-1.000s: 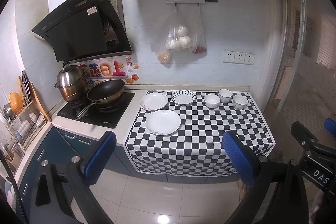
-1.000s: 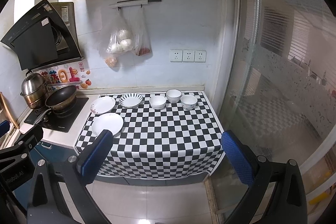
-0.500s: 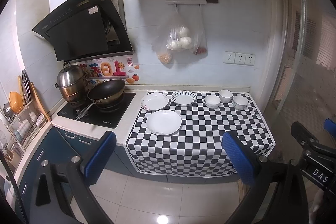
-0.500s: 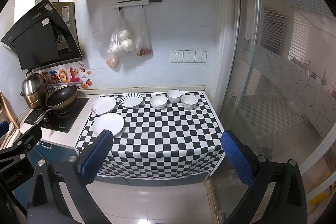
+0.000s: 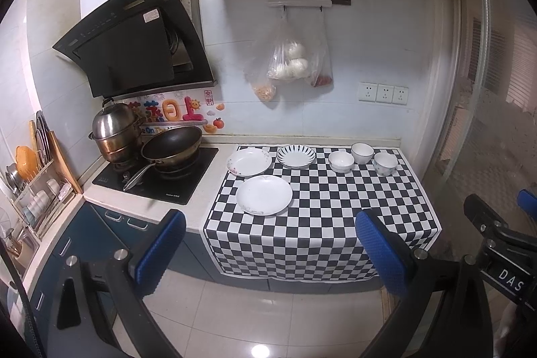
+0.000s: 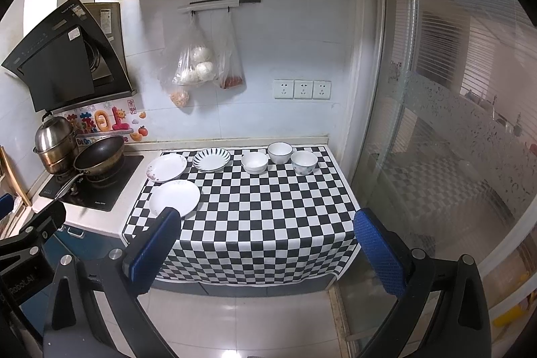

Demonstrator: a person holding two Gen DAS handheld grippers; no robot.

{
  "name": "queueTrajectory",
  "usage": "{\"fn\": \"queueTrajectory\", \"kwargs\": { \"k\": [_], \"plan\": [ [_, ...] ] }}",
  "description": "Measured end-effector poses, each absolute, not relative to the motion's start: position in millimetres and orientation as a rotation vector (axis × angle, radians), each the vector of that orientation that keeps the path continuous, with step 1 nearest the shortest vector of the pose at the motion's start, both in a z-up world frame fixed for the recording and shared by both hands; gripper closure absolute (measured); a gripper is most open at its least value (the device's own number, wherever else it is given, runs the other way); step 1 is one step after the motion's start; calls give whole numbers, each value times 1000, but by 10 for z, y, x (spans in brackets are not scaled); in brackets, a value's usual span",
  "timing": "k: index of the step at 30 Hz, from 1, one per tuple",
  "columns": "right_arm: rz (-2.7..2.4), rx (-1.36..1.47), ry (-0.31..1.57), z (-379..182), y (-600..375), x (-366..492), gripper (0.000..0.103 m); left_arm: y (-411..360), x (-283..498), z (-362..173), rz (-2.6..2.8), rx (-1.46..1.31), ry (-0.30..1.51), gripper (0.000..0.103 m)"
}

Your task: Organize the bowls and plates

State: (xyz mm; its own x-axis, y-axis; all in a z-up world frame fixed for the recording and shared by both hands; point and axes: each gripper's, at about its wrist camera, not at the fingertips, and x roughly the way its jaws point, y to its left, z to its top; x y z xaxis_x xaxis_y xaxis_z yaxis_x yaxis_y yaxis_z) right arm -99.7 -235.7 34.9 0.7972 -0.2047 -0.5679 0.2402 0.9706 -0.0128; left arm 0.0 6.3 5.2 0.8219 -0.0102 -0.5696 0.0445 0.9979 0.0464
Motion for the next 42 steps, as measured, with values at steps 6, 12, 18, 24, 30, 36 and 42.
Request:
{"fn": "queueTrajectory", "kwargs": {
  "k": [6, 12, 18, 24, 30, 36, 42],
  "plan": [
    [-245, 58, 604, 359, -2347, -1002, 0, 147, -17, 28, -33, 50, 605, 0],
    [-252, 60, 600, 381, -2361, -1008, 0, 150, -9, 36, -34, 52, 602, 0],
    [-253, 63, 597, 392, -2364, -1002, 0, 135, 2, 38, -34, 54, 602, 0],
    [-262, 93, 602, 355, -2363, -911, 0, 162, 71, 12, -25, 48, 595, 0],
    [-270, 147, 558, 205, -2307, -648, 0, 428, 449, -148, 37, 44, 581, 0],
    [-252, 109, 600, -68, -2076, -111, 0, 680, 981, -431, 79, 63, 608, 0],
    [-226, 85, 675, -426, -1899, 636, 0, 837, 1588, -747, 116, 46, 653, 0]
  ]
}}
